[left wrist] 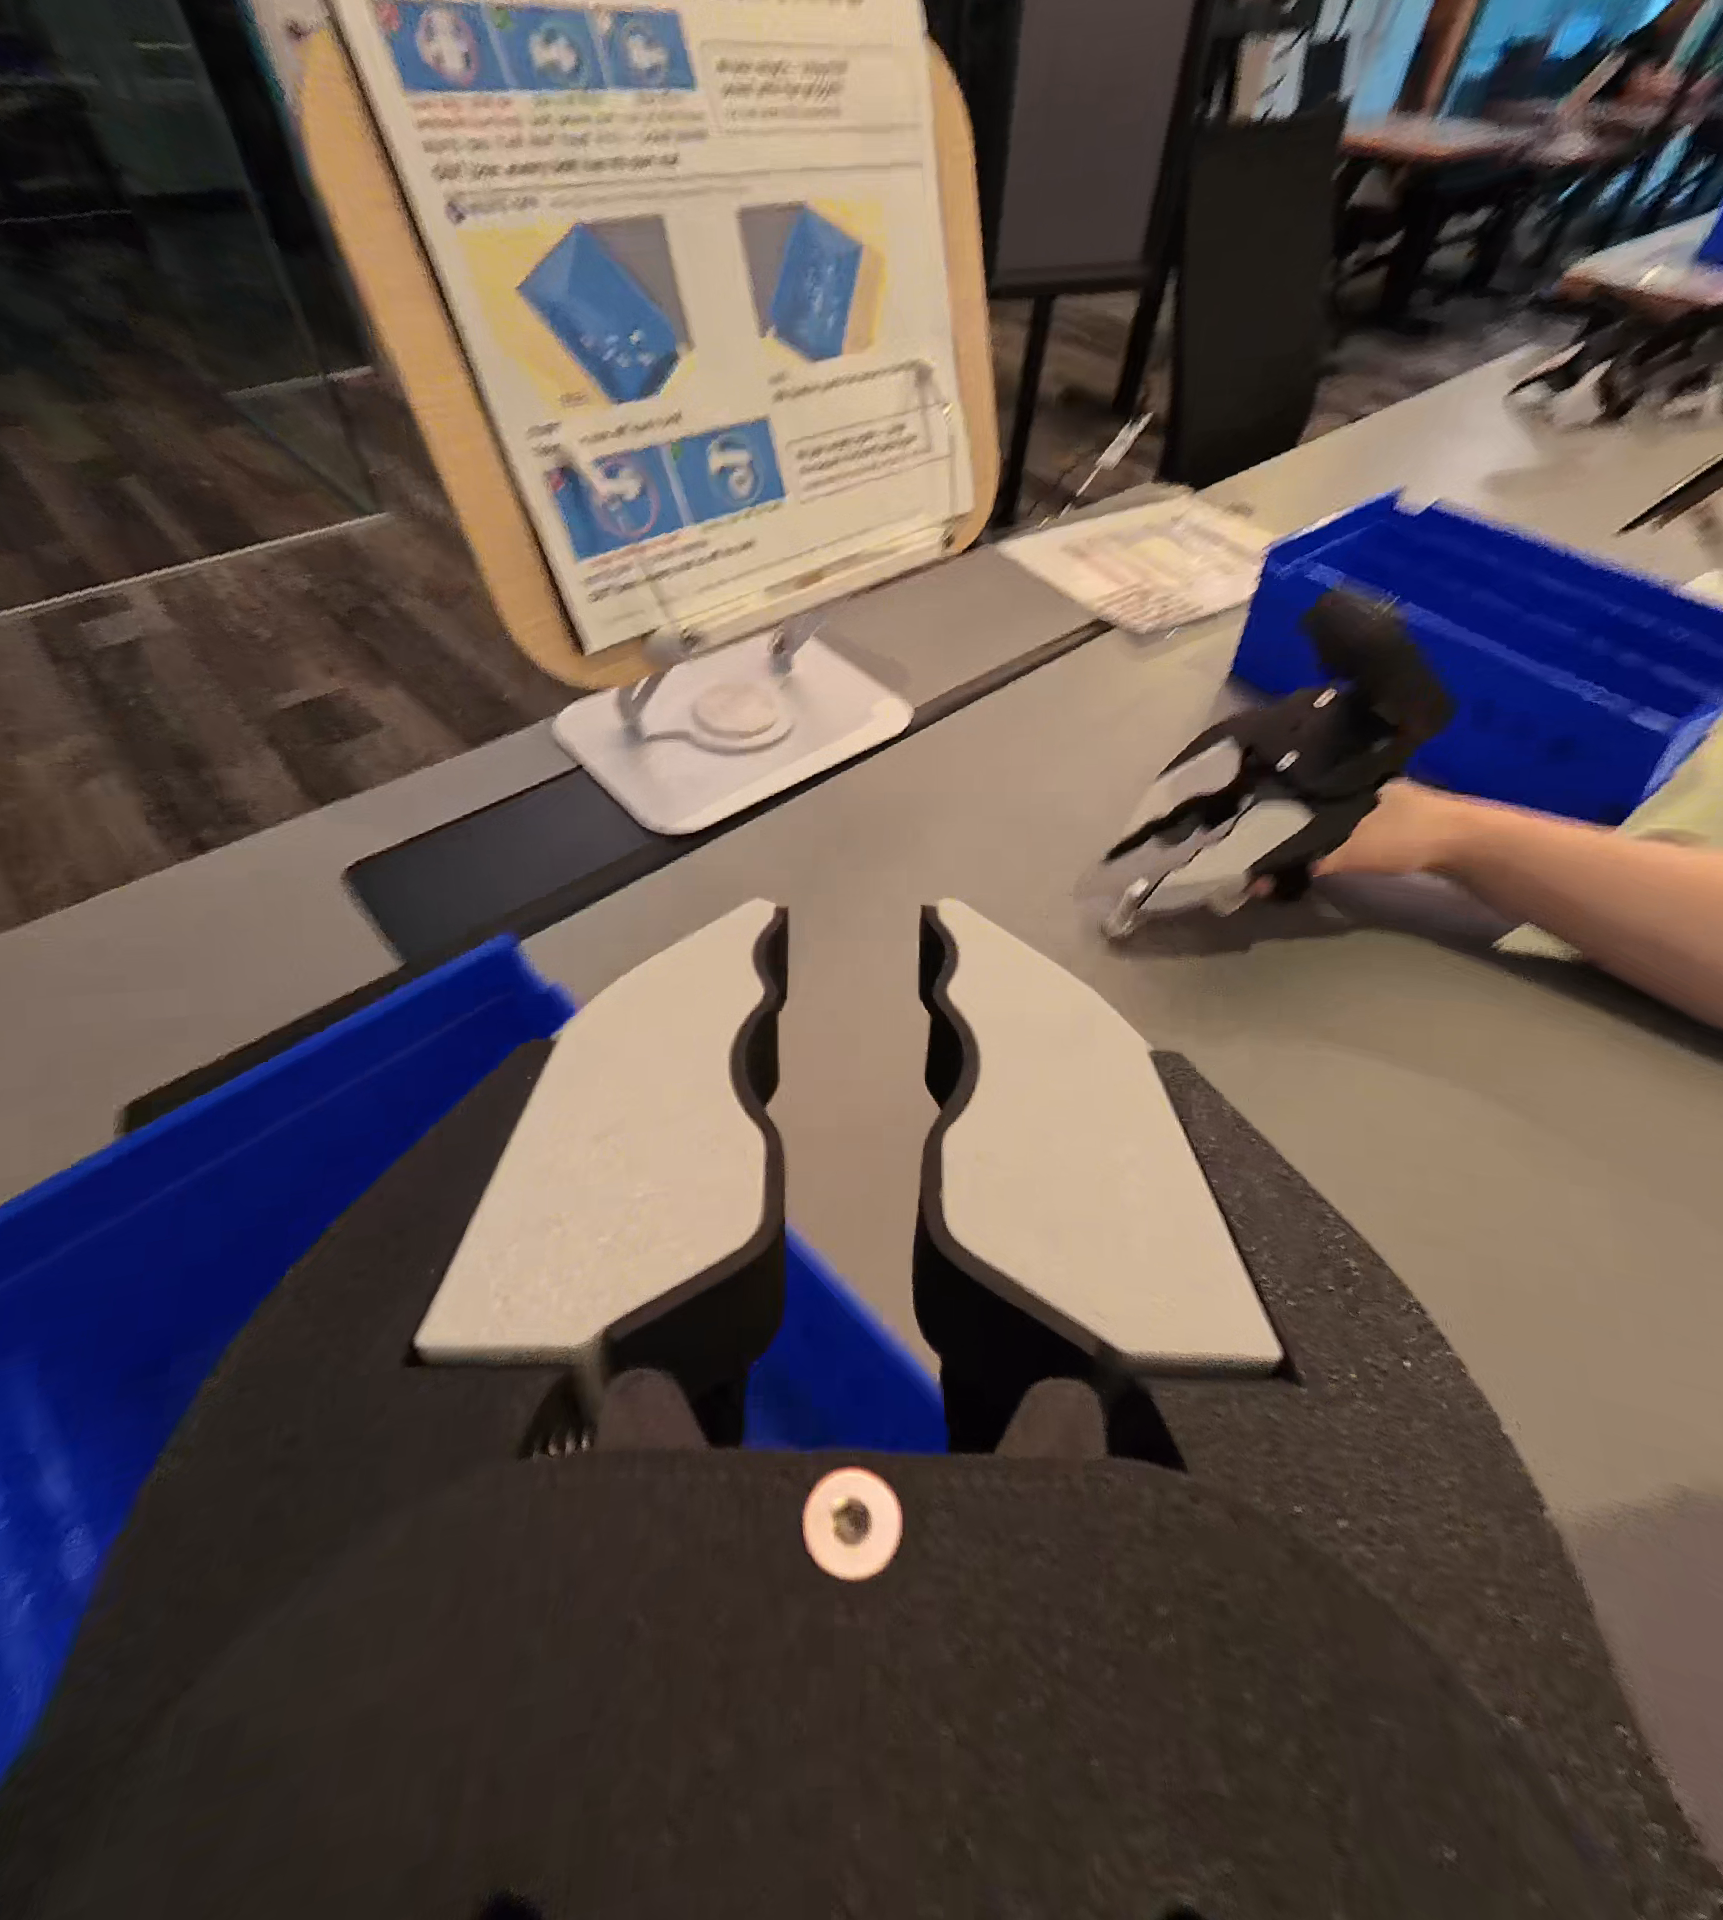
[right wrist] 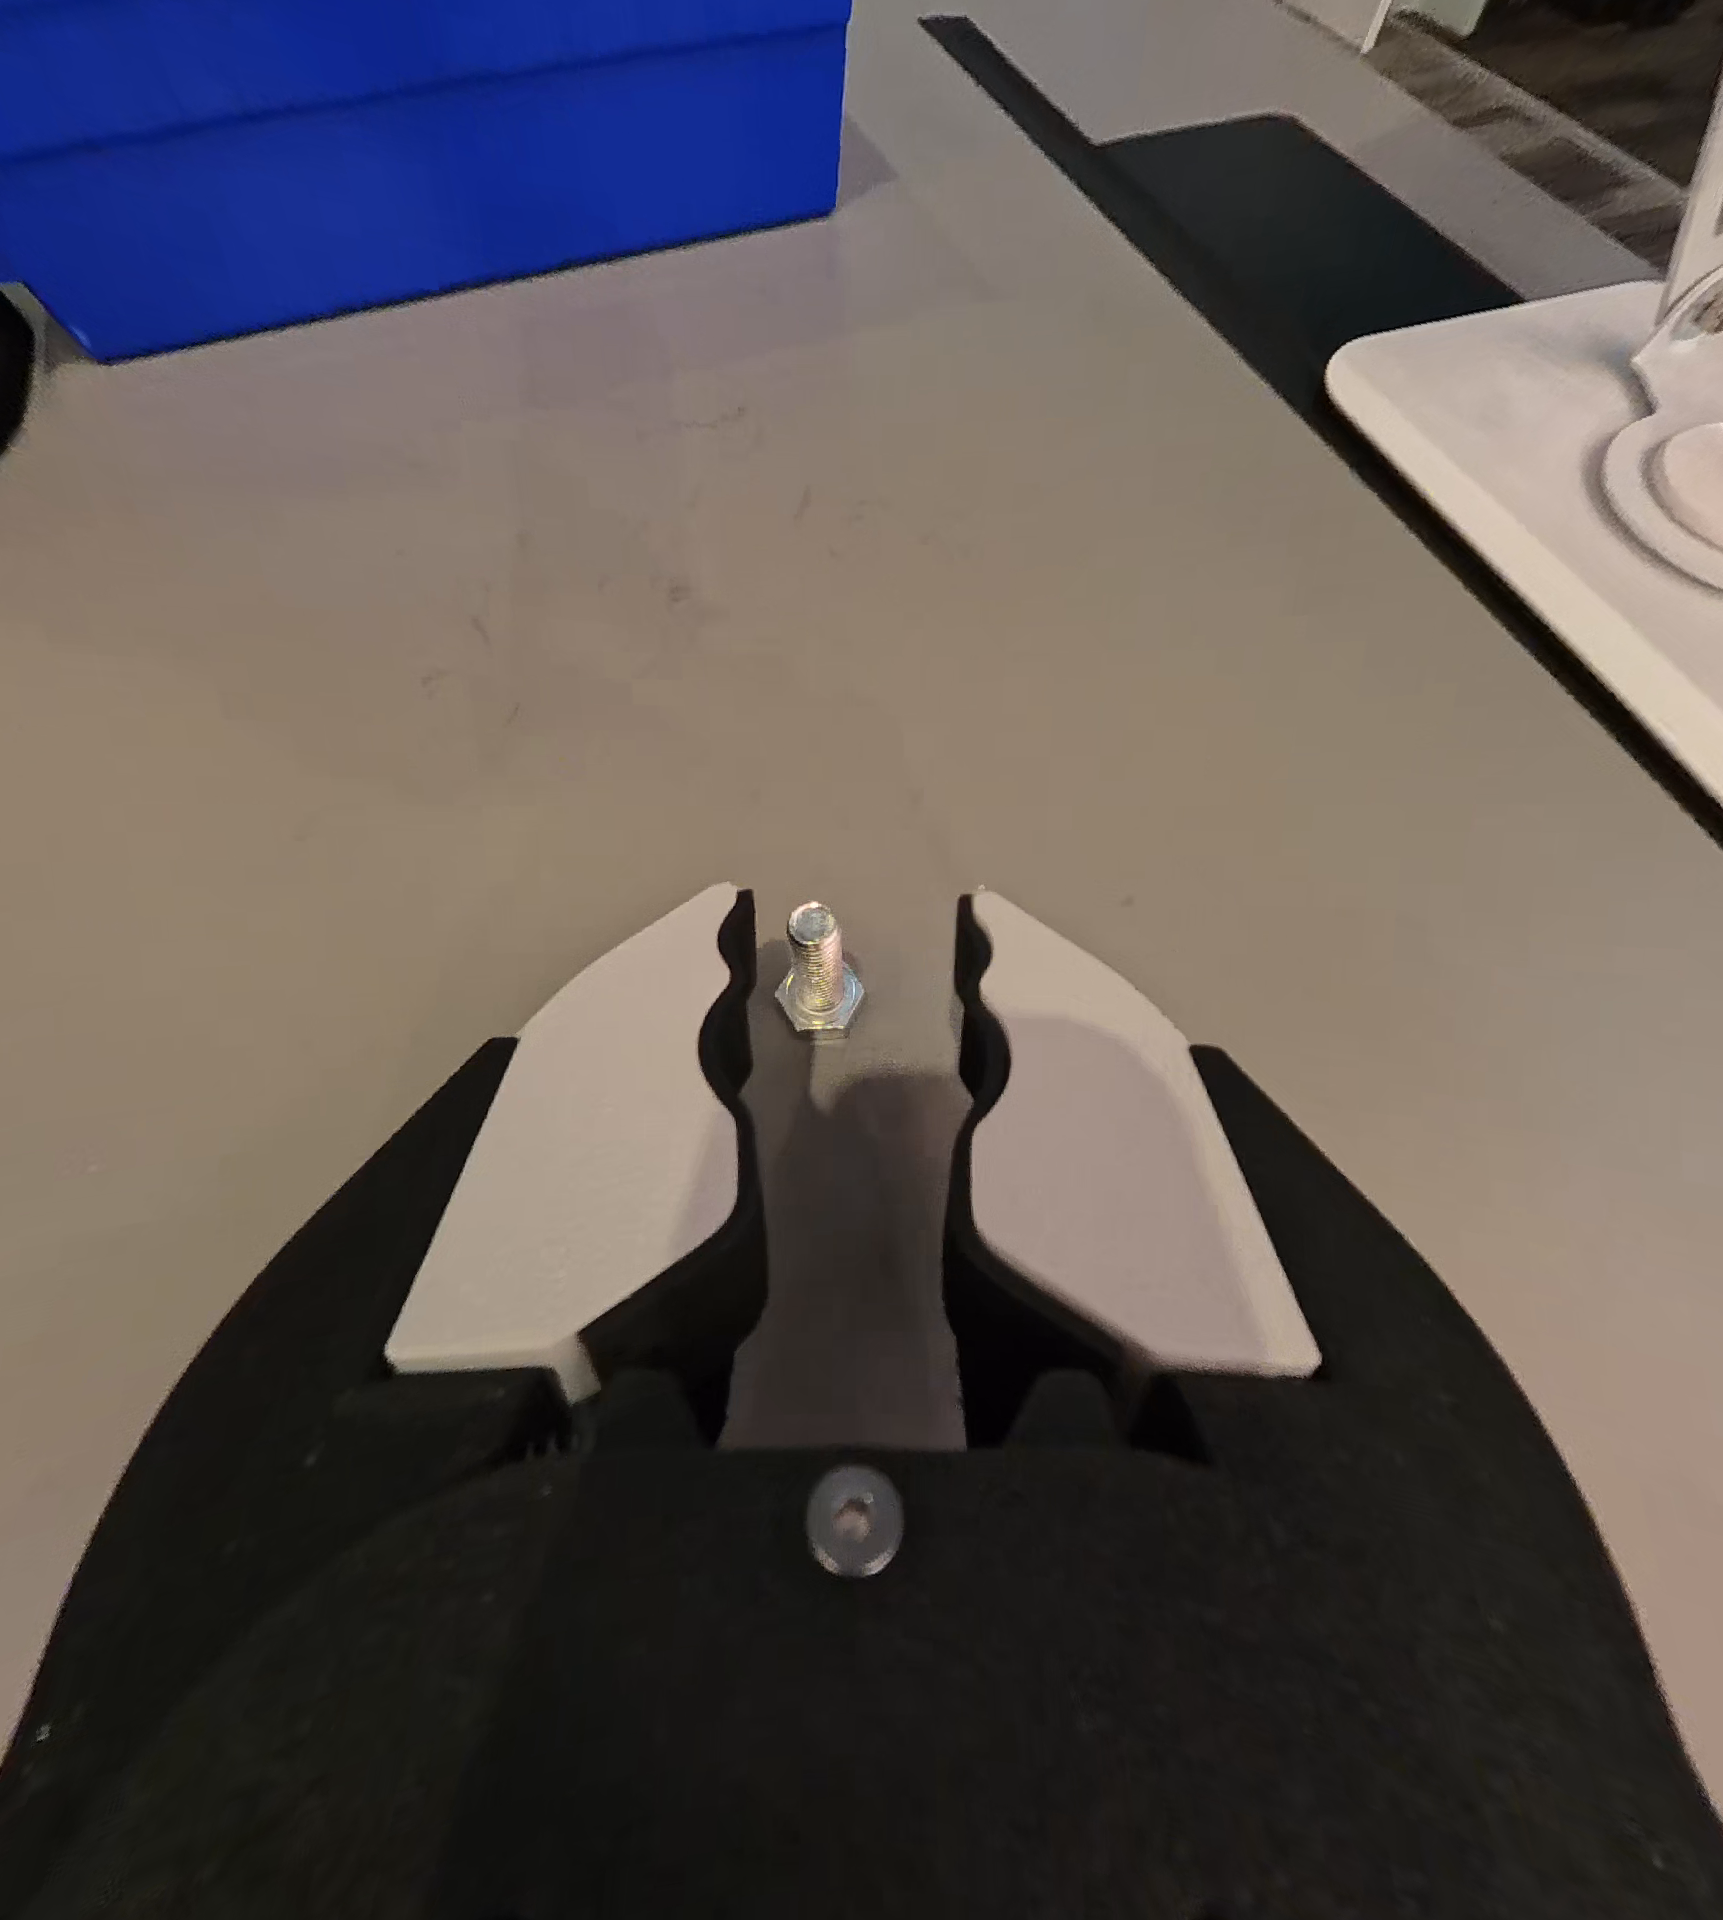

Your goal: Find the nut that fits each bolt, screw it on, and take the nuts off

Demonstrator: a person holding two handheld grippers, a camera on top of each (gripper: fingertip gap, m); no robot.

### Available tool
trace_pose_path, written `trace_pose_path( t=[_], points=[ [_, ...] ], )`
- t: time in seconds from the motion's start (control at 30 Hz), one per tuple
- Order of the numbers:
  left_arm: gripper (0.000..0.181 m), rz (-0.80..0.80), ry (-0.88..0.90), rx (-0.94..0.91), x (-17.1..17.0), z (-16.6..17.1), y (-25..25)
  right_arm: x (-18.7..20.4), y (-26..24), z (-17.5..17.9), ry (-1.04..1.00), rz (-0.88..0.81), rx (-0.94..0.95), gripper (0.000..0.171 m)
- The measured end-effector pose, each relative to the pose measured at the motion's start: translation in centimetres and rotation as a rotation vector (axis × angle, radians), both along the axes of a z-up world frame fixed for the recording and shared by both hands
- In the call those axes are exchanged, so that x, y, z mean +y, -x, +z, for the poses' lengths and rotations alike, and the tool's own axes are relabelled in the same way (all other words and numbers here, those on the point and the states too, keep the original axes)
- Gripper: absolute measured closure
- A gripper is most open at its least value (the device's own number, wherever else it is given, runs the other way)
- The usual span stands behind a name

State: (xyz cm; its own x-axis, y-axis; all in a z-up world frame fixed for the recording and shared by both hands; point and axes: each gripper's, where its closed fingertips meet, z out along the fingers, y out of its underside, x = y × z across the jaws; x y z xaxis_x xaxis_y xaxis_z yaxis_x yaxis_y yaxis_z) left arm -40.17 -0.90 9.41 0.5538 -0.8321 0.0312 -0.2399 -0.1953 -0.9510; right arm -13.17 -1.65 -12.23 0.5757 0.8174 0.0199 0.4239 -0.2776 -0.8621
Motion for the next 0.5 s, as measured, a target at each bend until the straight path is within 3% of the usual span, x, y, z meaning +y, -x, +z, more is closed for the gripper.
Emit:
trace_pose_path(
  t=[0.17, 0.33, 0.5],
  points=[
    [0.157, 0.227, 0.141, 0.273, -0.2, -5.0, 8.0, 0.2, -0.8, 1.5, -0.016, -0.02, 0.05, 0.134],
    [0.164, 0.414, 0.378, 0.402, -0.4, -9.0, 12.5, 0.6, -2.1, 2.6, -0.02, -0.055, 0.102, 0.135],
    [0.165, 0.421, 0.536, 0.652, -0.8, -13.9, 13.7, 0.6, -3.0, 3.3, -0.022, -0.071, 0.136, 0.135]
  ],
)
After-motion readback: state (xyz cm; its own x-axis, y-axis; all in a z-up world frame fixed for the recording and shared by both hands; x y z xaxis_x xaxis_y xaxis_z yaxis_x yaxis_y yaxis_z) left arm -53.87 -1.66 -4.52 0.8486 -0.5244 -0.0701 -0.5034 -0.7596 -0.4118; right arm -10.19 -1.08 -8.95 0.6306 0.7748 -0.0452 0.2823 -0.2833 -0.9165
